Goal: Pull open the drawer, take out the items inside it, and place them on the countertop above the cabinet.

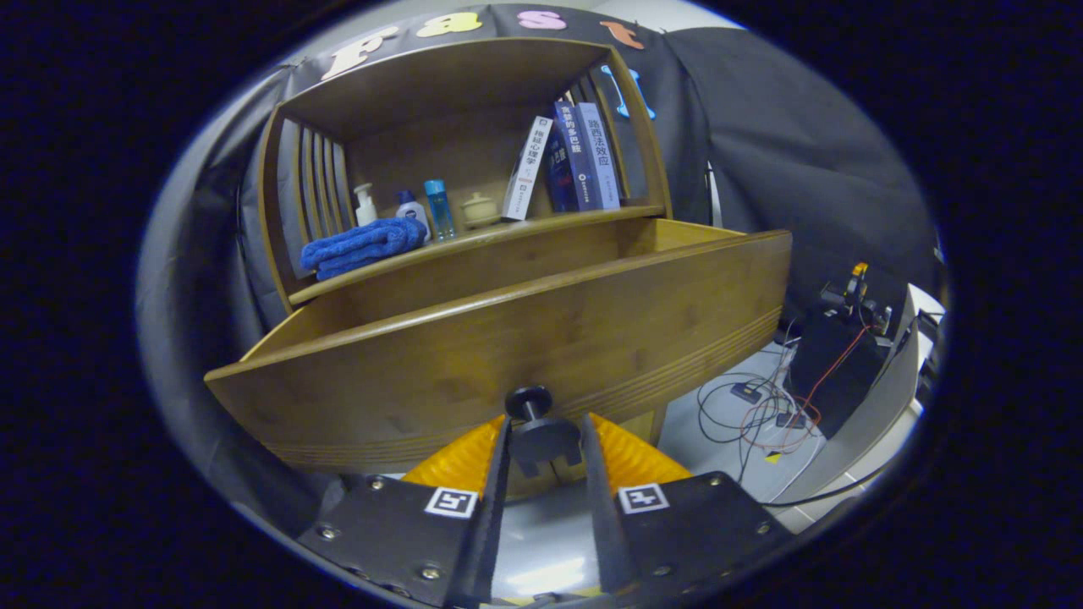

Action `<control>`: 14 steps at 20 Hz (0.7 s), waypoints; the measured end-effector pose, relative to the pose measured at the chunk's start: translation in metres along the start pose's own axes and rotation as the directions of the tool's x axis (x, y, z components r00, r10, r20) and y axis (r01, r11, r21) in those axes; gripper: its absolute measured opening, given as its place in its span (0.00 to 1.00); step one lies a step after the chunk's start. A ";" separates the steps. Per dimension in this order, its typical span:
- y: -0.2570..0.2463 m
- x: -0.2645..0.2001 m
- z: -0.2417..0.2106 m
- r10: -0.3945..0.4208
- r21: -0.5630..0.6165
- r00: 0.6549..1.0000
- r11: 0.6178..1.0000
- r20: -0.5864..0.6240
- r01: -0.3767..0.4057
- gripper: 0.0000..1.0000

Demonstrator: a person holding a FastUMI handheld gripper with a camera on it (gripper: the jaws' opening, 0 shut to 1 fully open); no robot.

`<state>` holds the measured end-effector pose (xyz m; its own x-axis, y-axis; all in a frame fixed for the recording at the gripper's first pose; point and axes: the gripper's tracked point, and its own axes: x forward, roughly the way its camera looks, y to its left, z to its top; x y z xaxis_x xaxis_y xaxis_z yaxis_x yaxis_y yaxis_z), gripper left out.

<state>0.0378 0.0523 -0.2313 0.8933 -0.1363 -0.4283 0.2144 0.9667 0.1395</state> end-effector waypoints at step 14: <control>0.018 -0.029 0.144 -0.031 -0.095 0.970 0.994 0.241 0.055 0.48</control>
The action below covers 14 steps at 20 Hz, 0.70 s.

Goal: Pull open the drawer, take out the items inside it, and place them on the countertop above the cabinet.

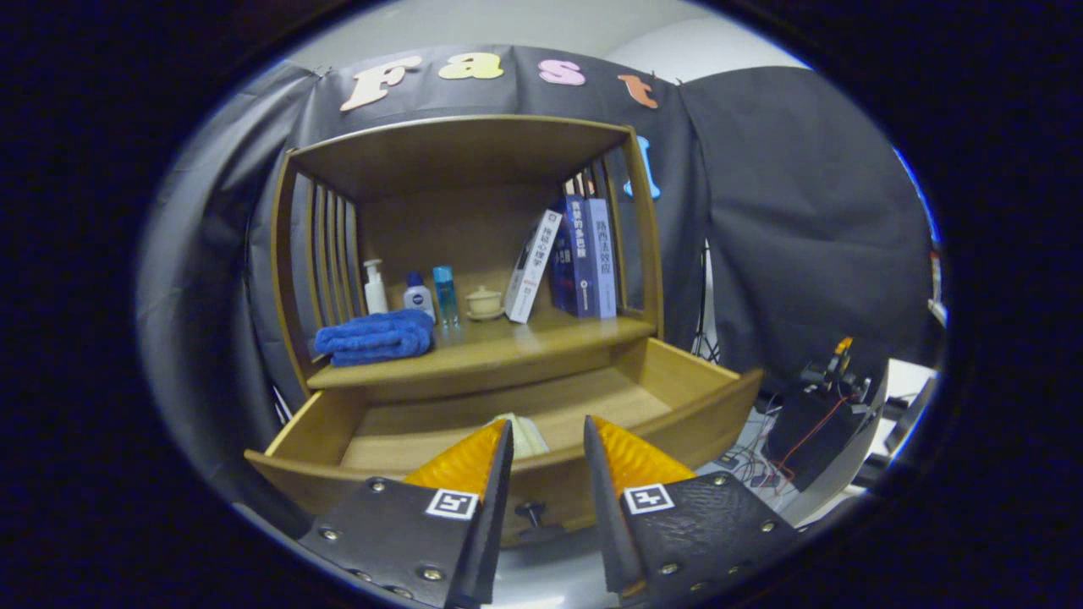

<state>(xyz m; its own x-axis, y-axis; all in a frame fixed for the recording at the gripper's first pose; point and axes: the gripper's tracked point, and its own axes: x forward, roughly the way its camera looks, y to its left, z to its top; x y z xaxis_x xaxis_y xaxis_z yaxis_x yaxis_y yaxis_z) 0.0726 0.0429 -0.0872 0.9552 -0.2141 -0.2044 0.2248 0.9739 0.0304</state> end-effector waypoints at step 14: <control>0.065 0.113 -0.013 -0.038 -0.068 0.949 0.998 -0.314 0.018 0.48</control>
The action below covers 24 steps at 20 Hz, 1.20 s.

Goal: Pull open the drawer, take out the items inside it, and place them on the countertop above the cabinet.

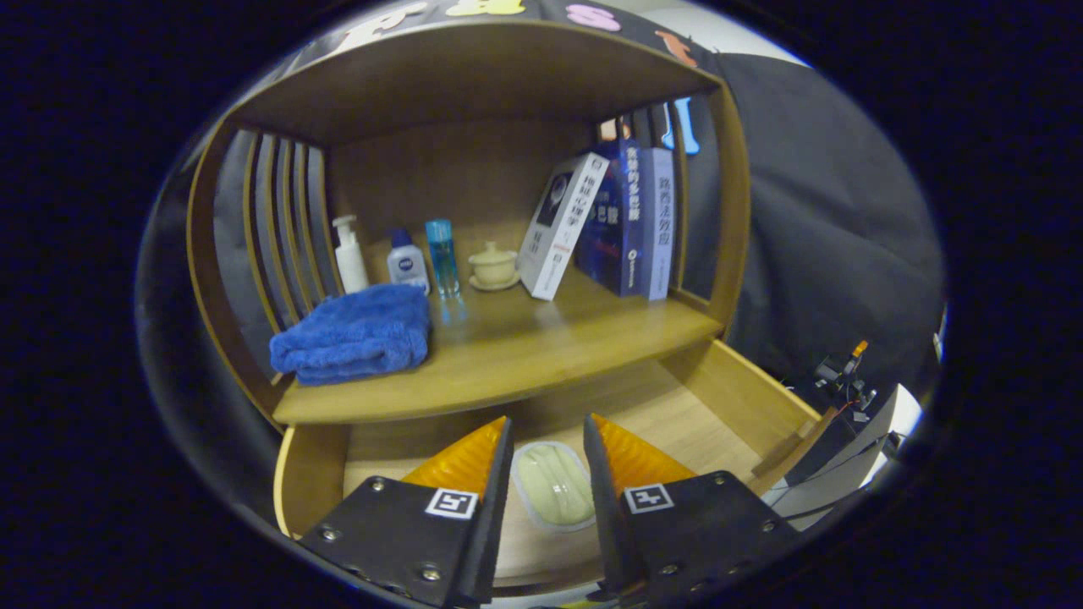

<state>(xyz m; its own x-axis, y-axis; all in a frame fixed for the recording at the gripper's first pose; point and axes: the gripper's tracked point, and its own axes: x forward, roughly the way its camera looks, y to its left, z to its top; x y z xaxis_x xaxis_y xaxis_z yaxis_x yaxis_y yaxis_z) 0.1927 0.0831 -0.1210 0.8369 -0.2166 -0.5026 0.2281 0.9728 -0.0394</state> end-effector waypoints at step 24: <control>-0.008 0.066 -0.095 0.019 -0.128 0.909 0.989 -0.416 -0.079 0.48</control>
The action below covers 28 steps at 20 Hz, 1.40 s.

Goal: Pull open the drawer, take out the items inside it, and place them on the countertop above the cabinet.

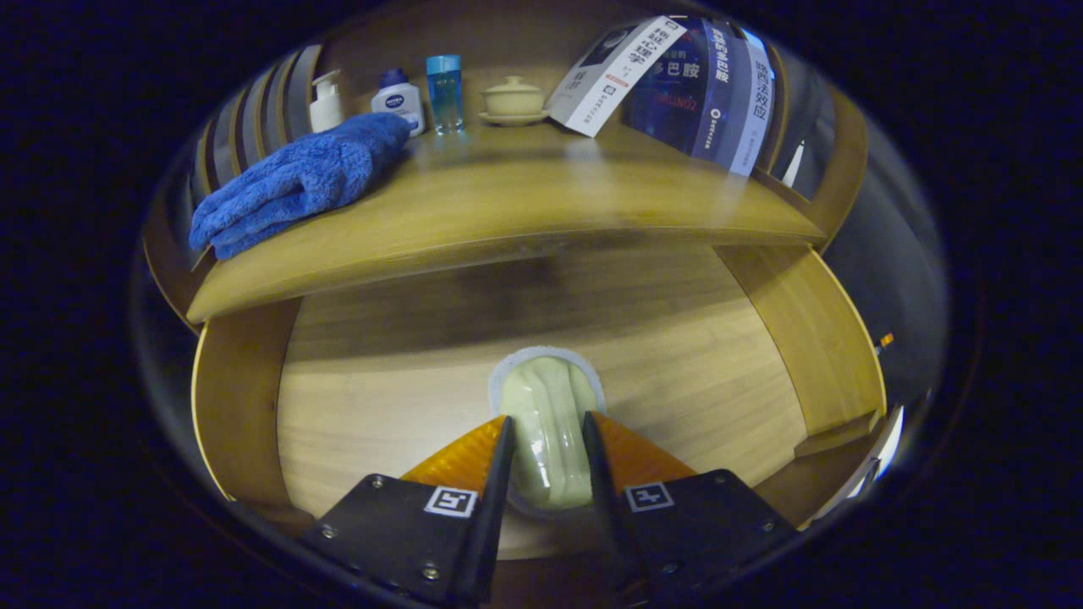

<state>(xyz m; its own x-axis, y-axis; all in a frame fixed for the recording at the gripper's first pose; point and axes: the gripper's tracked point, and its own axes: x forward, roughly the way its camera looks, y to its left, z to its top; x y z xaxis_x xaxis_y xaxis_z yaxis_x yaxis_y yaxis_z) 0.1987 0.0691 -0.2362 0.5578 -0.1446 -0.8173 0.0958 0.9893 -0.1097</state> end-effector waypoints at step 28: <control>-0.001 -0.019 0.006 0.022 0.081 0.982 0.996 0.185 -0.038 0.17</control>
<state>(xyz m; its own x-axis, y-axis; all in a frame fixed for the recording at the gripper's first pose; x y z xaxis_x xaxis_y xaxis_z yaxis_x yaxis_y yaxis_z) 0.1932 0.0709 -0.2170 0.7027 -0.1231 -0.7008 0.1410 0.9895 -0.0324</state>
